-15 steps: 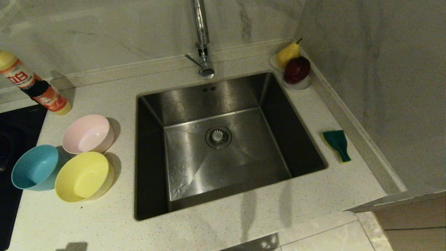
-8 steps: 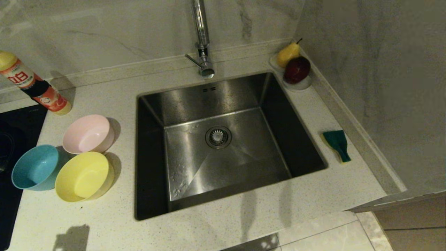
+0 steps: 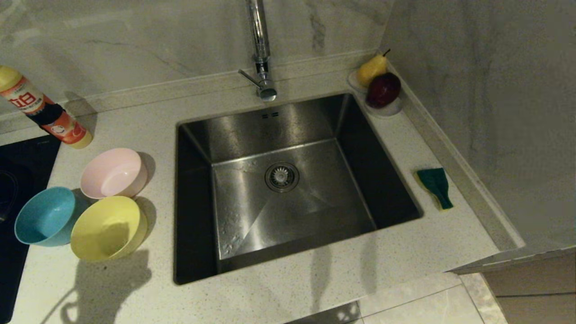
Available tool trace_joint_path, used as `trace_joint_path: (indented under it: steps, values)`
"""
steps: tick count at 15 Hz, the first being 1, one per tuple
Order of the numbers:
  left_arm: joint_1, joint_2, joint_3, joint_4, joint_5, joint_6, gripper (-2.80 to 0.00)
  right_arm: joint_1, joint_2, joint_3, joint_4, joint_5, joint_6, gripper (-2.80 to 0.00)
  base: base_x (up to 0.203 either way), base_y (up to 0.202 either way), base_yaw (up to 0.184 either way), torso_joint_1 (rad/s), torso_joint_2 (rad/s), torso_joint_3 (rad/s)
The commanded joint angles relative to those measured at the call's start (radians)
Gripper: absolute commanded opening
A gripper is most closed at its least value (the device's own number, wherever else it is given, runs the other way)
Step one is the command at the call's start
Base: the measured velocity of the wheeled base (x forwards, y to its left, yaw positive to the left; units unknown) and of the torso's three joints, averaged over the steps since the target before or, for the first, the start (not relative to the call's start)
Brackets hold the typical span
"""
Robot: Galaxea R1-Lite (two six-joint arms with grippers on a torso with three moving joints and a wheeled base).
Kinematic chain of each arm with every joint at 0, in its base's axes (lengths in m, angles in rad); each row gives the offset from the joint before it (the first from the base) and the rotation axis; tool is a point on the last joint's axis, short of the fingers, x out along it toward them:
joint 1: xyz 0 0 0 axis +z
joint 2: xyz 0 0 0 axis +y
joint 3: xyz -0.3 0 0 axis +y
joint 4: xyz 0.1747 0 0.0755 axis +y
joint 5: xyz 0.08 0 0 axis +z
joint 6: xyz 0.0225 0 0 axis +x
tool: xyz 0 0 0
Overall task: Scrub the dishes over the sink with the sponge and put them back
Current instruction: Grab the dish soap
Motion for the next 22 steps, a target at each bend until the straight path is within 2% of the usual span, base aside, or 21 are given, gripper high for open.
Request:
trace_joint_path:
  steps: [1,5,9,11,13,14,16,22]
  values:
    - [0.001,0.194,-0.069,-0.045,0.091,-0.009,-2.80,0.000,0.000,0.000,0.000,0.001,0.000,-2.80,0.000,0.000,0.000,0.000,0.00,0.000]
    - [0.003,0.451,-0.070,-0.306,0.274,-0.013,-2.80,0.000,0.000,0.001,0.000,0.001,0.000,-2.80,0.000,0.000,0.000,0.000,0.00,0.000]
    - [0.023,0.735,-0.089,-0.544,0.338,-0.013,-2.80,0.000,0.000,0.000,0.000,0.001,0.000,-2.80,0.000,0.000,0.000,0.000,0.00,0.000]
    - [0.064,0.894,-0.125,-0.675,0.353,-0.006,-2.80,0.000,0.000,0.000,0.000,0.001,0.000,-2.80,0.000,0.000,0.000,0.000,0.00,0.000]
    - [0.119,1.029,-0.185,-0.751,0.367,-0.006,-2.80,0.000,0.000,0.000,0.000,0.001,0.000,-2.80,0.000,0.000,0.000,0.000,0.00,0.000]
    - [0.143,1.083,-0.216,-0.777,0.372,-0.010,0.00,0.000,0.000,0.000,0.000,0.001,0.000,-2.80,0.000,0.000,0.000,0.000,0.00,0.000]
    - [0.174,1.160,-0.247,-0.852,0.373,-0.032,0.00,0.000,0.000,0.000,0.000,0.001,0.000,-2.80,0.000,0.000,0.000,0.000,0.00,0.000]
    - [0.250,1.307,-0.255,-1.048,0.368,-0.041,0.00,0.000,0.000,0.000,0.000,0.001,0.000,-2.80,0.000,0.000,0.000,0.000,0.00,0.000]
